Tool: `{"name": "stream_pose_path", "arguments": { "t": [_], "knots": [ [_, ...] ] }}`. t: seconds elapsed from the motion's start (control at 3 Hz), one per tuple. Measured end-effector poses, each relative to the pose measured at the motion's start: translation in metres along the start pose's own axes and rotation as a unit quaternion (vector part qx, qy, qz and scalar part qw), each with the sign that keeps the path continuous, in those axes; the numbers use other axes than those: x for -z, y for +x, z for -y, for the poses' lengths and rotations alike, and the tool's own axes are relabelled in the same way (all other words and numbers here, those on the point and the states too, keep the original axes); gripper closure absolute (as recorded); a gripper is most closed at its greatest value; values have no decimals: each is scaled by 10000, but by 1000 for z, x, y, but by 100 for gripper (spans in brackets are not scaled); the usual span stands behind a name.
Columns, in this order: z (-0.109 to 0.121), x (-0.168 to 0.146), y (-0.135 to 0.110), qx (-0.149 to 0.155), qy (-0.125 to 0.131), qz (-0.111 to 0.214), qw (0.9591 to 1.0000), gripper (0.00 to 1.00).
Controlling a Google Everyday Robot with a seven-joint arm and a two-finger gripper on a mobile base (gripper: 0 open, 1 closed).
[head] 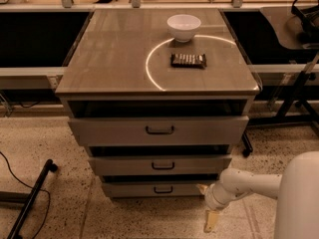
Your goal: Open bottom drawer
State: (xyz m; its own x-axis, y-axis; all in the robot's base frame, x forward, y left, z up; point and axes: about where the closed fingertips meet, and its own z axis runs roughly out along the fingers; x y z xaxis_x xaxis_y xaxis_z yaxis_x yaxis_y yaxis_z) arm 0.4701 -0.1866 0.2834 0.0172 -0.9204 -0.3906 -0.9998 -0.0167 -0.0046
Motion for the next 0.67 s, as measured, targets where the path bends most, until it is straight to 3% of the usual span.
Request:
{"name": "stream_pose_path", "arguments": {
  "t": [0.67],
  "knots": [
    [12, -17, 8, 71, 76, -86, 9999, 0]
  ]
}}
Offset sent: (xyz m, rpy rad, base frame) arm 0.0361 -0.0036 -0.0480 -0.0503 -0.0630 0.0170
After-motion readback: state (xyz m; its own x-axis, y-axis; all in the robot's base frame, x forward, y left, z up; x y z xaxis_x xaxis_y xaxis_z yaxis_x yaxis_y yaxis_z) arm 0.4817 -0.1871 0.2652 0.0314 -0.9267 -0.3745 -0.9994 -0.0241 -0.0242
